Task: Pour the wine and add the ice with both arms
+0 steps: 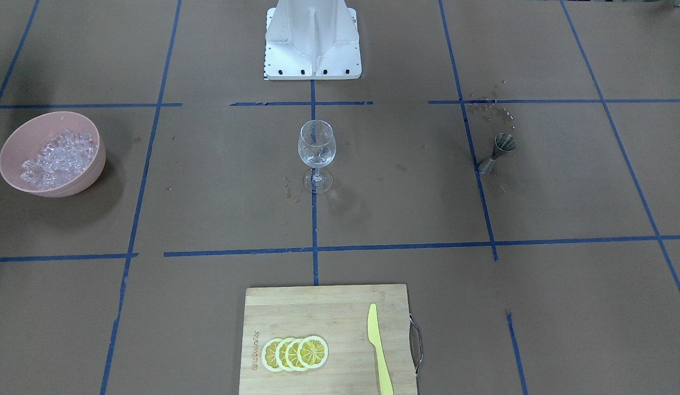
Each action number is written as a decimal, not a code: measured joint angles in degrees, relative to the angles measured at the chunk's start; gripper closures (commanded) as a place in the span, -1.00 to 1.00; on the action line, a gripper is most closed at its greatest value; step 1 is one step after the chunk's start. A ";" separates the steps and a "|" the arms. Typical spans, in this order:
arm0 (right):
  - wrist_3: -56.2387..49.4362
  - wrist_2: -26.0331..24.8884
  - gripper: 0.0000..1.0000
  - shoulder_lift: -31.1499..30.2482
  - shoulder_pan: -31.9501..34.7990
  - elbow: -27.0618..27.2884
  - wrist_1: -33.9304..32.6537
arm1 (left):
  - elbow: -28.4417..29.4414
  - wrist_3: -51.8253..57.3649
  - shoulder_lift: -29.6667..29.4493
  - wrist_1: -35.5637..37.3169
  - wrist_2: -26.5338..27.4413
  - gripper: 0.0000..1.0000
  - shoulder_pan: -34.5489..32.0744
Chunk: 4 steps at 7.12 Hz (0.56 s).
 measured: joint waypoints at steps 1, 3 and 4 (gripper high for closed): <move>-0.02 0.00 -1.00 0.01 0.00 0.01 0.00 | 0.40 0.13 0.22 10.48 -2.12 -1.00 -0.30; 0.04 0.00 -1.00 0.08 0.00 0.04 0.00 | -0.09 0.21 3.43 21.38 -6.75 -1.00 -1.26; 0.13 0.02 -0.99 0.16 -0.02 0.20 0.04 | -1.24 0.21 6.09 22.38 -11.30 -1.00 -2.08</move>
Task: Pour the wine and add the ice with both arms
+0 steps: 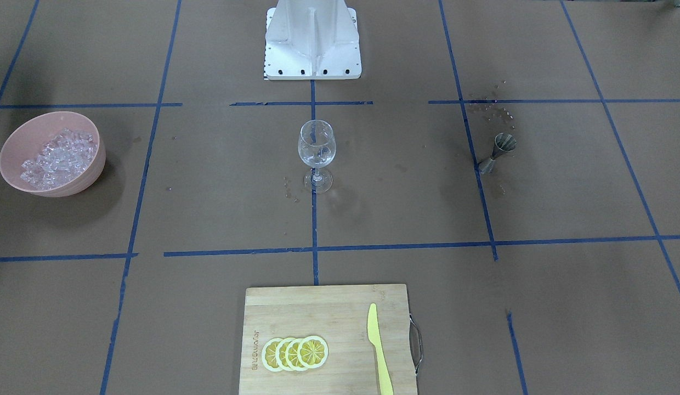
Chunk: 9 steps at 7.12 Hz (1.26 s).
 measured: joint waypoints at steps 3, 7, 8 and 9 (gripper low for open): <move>8.61 -0.10 -0.99 0.04 -4.70 3.79 1.12 | -3.01 -0.33 1.65 -2.42 -4.08 -1.00 -0.62; 38.63 -11.08 -0.84 -6.12 -23.46 5.89 23.08 | -5.80 -0.42 1.08 -2.82 -3.93 -1.00 -0.69; 42.50 -15.16 -0.82 -7.84 -28.25 5.90 26.71 | -6.24 -0.41 1.05 -2.81 -3.95 -1.00 -0.69; 44.37 -18.89 -0.70 -9.22 -32.57 5.90 28.85 | -6.63 -0.43 1.05 -2.78 -3.98 -1.00 -0.69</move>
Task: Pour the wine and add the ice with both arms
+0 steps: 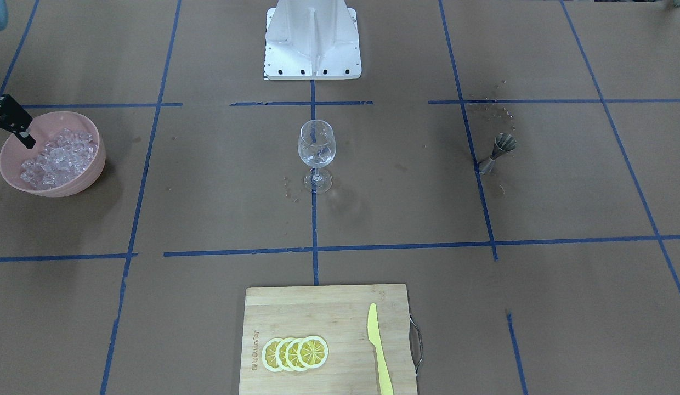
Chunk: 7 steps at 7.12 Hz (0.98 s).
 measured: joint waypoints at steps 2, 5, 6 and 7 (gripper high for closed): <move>3.13 -3.64 -0.64 -0.97 -5.01 -0.19 1.27 | -0.69 -0.06 0.02 0.03 -0.03 -1.00 -0.04; 6.03 -8.49 -0.47 -0.79 -10.29 -1.75 1.54 | -1.02 -0.07 -0.01 0.01 -0.03 -1.00 -0.08; 6.25 -9.09 -0.28 -0.72 -11.30 -2.13 1.54 | -1.01 -0.07 0.02 -0.01 -0.03 -1.00 -0.08; 6.30 -9.29 0.13 -0.69 -11.91 -2.28 1.53 | -0.99 -0.07 0.04 0.01 -0.03 -1.00 -0.08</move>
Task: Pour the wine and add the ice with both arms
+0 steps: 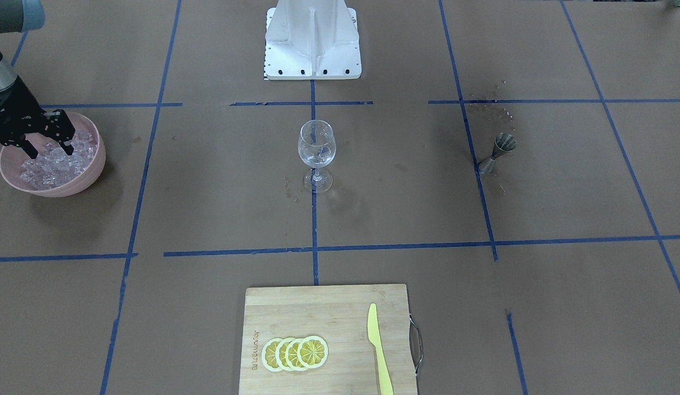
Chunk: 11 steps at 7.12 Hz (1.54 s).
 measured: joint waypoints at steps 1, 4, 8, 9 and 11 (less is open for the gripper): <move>-0.04 -0.04 0.82 0.02 -0.33 -0.03 0.00 | 0.01 0.00 0.01 0.02 0.00 -1.00 0.00; -0.85 -0.09 1.00 -0.01 -0.50 0.52 -0.01 | -0.01 0.04 0.01 -0.05 0.00 -1.00 0.00; -1.63 2.47 1.00 4.97 0.51 7.06 -8.23 | -0.08 0.08 -0.06 -0.06 0.02 -1.00 0.01; -1.63 3.79 1.00 10.11 1.18 9.57 -15.43 | -0.12 0.09 -0.11 -0.06 0.01 -1.00 0.00; -1.43 4.56 1.00 21.90 0.31 12.51 -28.55 | -0.11 0.09 -0.16 -0.06 0.05 -1.00 -0.03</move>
